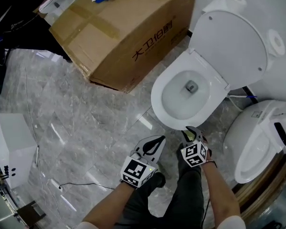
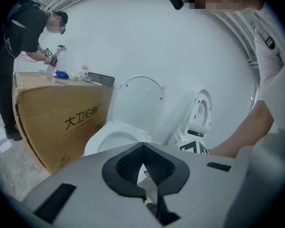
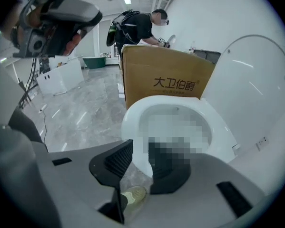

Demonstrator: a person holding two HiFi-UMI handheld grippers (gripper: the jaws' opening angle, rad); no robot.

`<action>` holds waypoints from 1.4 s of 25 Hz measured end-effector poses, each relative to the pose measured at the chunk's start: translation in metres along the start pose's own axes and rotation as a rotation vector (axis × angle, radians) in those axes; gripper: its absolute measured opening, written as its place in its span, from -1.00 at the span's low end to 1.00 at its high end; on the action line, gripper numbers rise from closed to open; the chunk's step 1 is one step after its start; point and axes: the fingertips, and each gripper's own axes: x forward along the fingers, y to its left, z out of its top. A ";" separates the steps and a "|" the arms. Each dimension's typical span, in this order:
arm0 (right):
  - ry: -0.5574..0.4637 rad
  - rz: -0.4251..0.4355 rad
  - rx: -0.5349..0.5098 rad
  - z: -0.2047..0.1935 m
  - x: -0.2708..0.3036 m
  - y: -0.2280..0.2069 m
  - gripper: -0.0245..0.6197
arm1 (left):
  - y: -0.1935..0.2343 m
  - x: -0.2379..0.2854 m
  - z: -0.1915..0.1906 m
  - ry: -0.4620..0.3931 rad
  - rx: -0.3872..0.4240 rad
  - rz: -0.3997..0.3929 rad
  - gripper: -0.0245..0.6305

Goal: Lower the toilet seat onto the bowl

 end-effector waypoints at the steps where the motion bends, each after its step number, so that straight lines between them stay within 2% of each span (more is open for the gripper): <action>1: -0.024 -0.007 0.033 0.013 -0.014 -0.005 -0.59 | -0.004 -0.003 0.011 -0.004 0.002 0.000 -0.91; 6: -0.165 -0.059 0.155 0.085 -0.098 -0.020 -0.73 | -0.032 -0.027 0.072 -0.043 0.022 -0.014 -0.91; 10: -0.256 -0.089 0.241 0.136 -0.174 -0.015 -0.79 | -0.065 -0.058 0.115 -0.060 0.038 -0.044 -0.91; 15: -0.337 -0.123 0.314 0.170 -0.262 -0.001 -0.80 | -0.116 -0.101 0.154 -0.066 0.068 -0.089 -0.91; 24: -0.464 -0.179 0.352 0.215 -0.374 0.021 -0.82 | -0.175 -0.162 0.194 -0.085 0.084 -0.114 -0.91; 30: -0.545 -0.205 0.378 0.261 -0.457 0.033 -0.86 | -0.218 -0.204 0.249 -0.127 0.136 -0.146 -0.91; 35: -0.598 -0.199 0.385 0.297 -0.508 0.043 -0.87 | -0.248 -0.234 0.292 -0.168 0.144 -0.186 -0.91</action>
